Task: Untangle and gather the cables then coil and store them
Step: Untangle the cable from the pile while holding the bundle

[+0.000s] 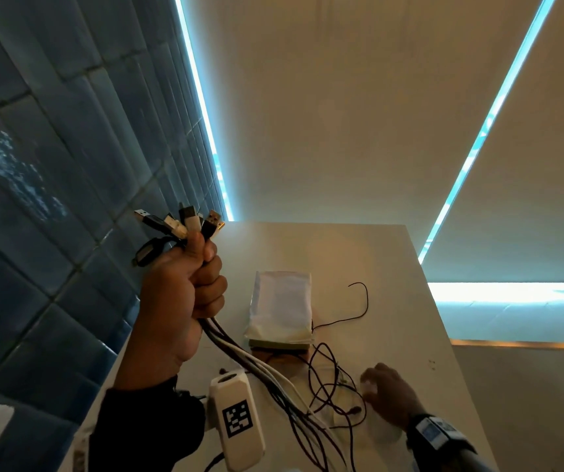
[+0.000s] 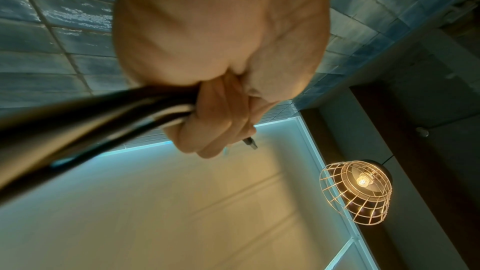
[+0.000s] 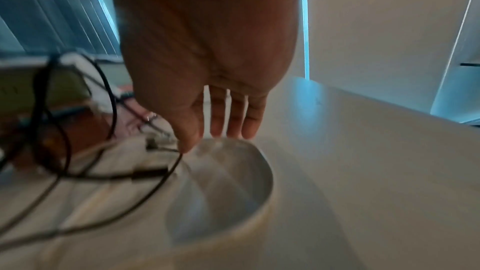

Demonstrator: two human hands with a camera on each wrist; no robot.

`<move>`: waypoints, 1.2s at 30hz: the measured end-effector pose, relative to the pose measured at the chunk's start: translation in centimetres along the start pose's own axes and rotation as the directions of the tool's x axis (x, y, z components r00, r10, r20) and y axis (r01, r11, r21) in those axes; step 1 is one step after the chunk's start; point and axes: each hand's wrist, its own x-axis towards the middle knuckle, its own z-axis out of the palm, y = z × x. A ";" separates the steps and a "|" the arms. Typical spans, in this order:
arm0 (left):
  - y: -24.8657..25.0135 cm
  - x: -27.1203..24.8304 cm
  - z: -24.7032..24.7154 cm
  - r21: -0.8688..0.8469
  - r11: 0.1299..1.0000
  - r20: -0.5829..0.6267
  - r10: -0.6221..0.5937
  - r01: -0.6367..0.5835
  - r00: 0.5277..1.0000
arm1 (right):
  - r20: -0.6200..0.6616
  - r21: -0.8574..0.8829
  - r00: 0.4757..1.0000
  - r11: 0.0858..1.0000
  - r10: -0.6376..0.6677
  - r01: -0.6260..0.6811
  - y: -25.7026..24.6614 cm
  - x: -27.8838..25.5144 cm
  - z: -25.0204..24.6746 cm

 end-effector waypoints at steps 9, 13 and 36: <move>-0.4 0.6 -0.4 -0.008 1.000 0.004 0.008 -0.008 1.000 | -0.001 0.113 0.973 0.967 0.229 -0.227 0.7 0.2 -0.1; -0.7 0.7 0.5 0.029 0.999 0.015 0.020 -0.020 1.000 | -0.159 0.425 0.936 0.877 0.315 -0.223 -0.3 0.6 -3.6; -2.6 -0.5 3.5 0.329 0.935 0.067 0.115 -0.131 0.991 | -0.394 0.838 0.823 0.208 -0.408 0.504 -20.7 -6.7 -15.4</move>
